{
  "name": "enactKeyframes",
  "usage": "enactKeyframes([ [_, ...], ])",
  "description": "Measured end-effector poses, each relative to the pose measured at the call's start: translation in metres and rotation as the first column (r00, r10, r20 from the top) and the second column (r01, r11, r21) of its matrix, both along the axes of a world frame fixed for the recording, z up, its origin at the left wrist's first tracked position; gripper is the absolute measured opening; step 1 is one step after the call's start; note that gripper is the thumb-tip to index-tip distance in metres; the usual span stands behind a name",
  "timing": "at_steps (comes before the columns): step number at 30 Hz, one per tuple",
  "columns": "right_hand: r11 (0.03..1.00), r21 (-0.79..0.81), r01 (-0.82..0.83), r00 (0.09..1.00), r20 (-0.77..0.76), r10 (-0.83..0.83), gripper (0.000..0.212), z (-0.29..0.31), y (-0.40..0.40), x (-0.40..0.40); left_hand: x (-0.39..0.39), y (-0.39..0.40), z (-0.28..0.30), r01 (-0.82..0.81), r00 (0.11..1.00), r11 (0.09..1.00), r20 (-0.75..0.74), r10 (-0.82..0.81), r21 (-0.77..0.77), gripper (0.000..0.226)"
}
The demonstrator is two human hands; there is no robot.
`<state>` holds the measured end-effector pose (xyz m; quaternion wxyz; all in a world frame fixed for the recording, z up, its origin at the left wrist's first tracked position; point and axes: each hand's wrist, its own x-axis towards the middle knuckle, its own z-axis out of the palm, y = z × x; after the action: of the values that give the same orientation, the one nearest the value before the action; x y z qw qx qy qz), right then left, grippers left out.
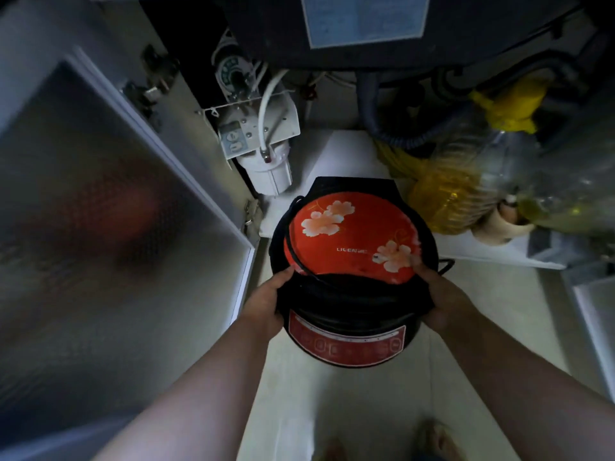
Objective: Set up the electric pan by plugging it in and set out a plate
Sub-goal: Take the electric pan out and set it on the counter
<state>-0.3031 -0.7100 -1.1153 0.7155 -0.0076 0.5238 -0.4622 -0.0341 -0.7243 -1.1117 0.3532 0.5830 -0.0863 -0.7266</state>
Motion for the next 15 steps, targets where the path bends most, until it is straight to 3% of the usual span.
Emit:
enactKeyframes([
  [6, 0.996, 0.088, -0.022, 0.997, -0.075, 0.029, 0.033, 0.083, 0.060, -0.003, 0.000, 0.075, 0.082, -0.064, 0.998, 0.995, -0.010, 0.065, 0.076, 0.021],
  [15, 0.998, 0.035, -0.052, 0.994, -0.095, 0.055, 0.045, 0.232, 0.147, -0.012, -0.020, 0.177, 0.236, -0.180, 0.983, 0.983, 0.017, 0.181, -0.013, 0.019],
])
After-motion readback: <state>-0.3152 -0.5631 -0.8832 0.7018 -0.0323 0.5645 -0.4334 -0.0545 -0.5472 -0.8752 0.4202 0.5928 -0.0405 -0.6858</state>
